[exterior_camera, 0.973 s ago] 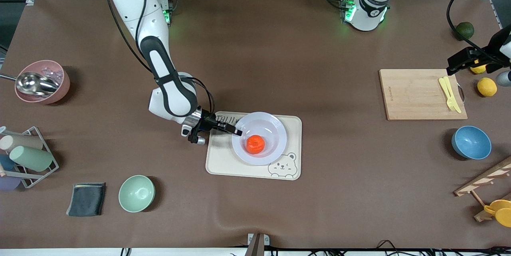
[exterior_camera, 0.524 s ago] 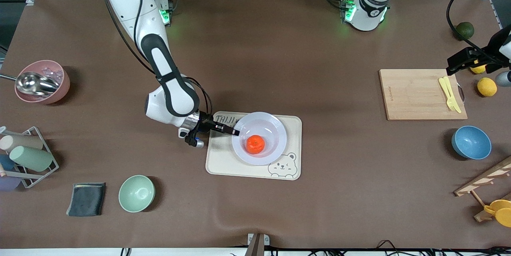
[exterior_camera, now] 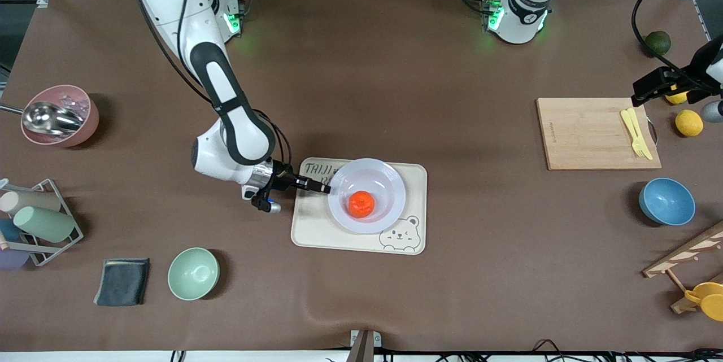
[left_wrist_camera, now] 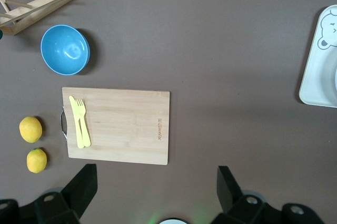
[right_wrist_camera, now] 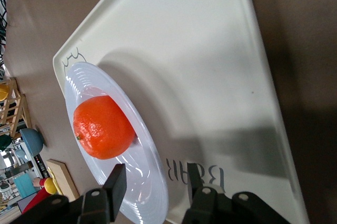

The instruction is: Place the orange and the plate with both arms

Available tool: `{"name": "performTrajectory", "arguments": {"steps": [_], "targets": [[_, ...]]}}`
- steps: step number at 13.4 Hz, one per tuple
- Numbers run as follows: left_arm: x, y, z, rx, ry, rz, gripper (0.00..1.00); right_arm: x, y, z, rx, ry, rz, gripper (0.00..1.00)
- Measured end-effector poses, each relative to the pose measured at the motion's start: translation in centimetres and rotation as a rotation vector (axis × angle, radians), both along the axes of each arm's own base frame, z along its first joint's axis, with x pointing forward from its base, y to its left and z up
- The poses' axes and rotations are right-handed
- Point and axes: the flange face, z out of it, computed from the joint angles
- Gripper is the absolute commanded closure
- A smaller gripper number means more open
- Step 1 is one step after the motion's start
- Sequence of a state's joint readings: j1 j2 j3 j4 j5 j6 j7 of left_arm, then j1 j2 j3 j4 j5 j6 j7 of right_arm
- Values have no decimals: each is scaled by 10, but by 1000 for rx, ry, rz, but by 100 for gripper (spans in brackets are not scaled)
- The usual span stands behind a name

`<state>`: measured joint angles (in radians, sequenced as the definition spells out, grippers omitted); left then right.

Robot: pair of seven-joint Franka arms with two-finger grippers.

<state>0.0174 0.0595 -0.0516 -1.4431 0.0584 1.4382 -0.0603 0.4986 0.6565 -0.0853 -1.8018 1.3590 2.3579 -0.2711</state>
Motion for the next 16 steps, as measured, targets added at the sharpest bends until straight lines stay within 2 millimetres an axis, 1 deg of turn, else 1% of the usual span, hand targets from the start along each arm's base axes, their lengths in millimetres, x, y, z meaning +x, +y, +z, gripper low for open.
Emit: {"name": "performTrajectory", "arguments": {"steps": [2,3,6,7,9,11,12,16], "targets": [[0,-3,4,-1,-9,-6,0,7,-14,17,6,28,28,32],[0,-4,6,-1,-13,-7,0,10,-24,22,6,33,39,30],[-1,-2,8,-1,-18,-4,0,17,-54,25,-51,60,88,18],[-1,-2,8,-1,-18,-3,0,18,-66,26,-79,77,116,15],[-1,-2,9,-1,-19,-3,0,26,-101,39,-92,122,159,0],[-1,-4,9,-1,-19,-7,0,36,-141,58,-102,146,190,0],[-1,-5,9,-1,-19,-11,0,39,-156,65,-120,149,204,0],[-1,-7,9,-1,-19,-16,0,43,-190,78,-169,183,268,0]]}}
